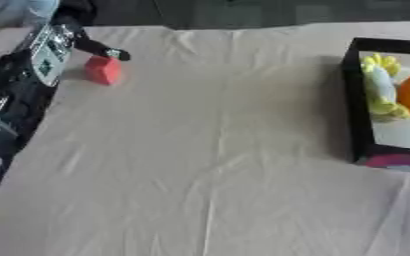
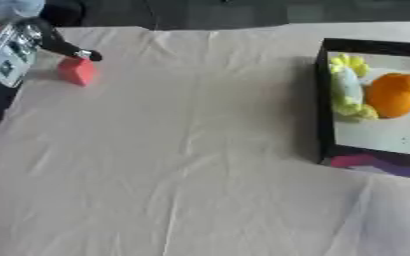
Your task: Pick up the objects with one hand, pass them to the other hand, and then place them into the box on the other side of the table.
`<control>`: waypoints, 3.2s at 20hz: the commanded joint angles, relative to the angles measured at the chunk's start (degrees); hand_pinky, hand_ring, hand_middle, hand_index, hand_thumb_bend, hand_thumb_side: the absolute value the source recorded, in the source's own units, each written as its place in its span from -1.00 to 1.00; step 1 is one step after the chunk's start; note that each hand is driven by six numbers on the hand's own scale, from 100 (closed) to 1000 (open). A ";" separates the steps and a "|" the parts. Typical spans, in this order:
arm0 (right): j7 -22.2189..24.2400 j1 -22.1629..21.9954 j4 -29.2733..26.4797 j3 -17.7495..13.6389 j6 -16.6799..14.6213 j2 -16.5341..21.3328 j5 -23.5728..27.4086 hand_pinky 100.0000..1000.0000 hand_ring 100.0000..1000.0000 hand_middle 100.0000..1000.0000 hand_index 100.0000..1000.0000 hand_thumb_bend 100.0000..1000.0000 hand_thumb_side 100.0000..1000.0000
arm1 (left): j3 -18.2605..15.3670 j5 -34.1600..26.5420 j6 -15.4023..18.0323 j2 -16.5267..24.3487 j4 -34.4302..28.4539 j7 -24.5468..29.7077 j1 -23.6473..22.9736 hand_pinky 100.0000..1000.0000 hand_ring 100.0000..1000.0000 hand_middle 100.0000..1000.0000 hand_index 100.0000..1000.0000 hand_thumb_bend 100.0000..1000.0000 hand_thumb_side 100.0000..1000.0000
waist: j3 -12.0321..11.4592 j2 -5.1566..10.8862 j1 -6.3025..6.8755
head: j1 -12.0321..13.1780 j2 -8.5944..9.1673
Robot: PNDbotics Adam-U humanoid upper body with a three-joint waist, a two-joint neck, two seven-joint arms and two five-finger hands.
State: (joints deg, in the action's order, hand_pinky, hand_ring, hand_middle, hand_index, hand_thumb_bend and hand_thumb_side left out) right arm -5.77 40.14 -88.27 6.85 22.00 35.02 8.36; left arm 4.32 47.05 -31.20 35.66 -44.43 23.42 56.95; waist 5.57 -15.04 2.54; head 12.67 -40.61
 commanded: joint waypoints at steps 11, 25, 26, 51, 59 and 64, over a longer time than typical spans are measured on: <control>-0.33 0.11 -0.02 -0.49 -0.19 0.95 0.41 0.90 0.67 0.57 0.77 -0.63 0.27 | -1.03 0.79 0.72 1.73 1.78 3.54 1.32 0.87 0.69 0.45 0.46 0.67 -0.42 | -0.52 1.10 0.83 | -0.32 -0.35; -0.46 -0.29 -0.56 -0.58 -0.33 1.01 1.00 0.90 0.68 0.58 0.76 -0.64 0.27 | -0.76 2.64 0.85 -0.36 3.80 4.53 0.80 0.84 0.69 0.46 0.27 0.57 -0.36 | -0.11 1.14 0.87 | 0.32 -0.17; -0.46 -0.32 -0.56 -0.57 -0.32 1.03 1.03 0.90 0.68 0.58 0.76 -0.64 0.27 | -0.70 2.96 0.89 -0.45 3.86 4.65 0.89 0.84 0.69 0.46 0.26 0.55 -0.37 | -0.13 1.16 0.90 | 0.37 -0.22; -0.25 -0.93 -0.27 -0.62 -0.17 1.18 1.68 0.91 0.68 0.59 0.77 -0.64 0.28 | -0.62 1.17 -0.06 -0.54 1.43 3.88 0.93 0.76 0.63 0.35 0.02 -0.37 -0.91 | -0.43 1.76 0.77 | 0.75 -0.71; -0.53 -1.08 -0.35 -0.87 -0.17 1.34 1.75 0.91 0.68 0.59 0.77 -0.64 0.28 | 1.32 -3.53 0.88 2.14 -8.37 5.22 -0.93 0.76 0.60 0.30 -0.01 -0.46 -0.91 | -1.13 2.21 0.02 | -0.15 -0.68; -0.71 -1.07 -0.45 -0.98 -0.16 1.44 1.90 0.91 0.68 0.59 0.77 -0.65 0.28 | 1.42 -8.34 0.72 4.18 -15.15 5.21 -3.00 0.77 0.59 0.27 -0.02 -0.56 -0.90 | -1.64 2.43 -0.50 | -0.73 -0.61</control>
State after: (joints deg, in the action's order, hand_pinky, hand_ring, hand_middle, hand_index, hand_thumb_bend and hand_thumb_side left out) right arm -6.30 38.29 -87.92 6.61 21.93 35.01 9.95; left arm 5.86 39.99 -30.37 37.02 -57.06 28.57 53.23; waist 4.00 -14.97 2.89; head 12.18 -41.23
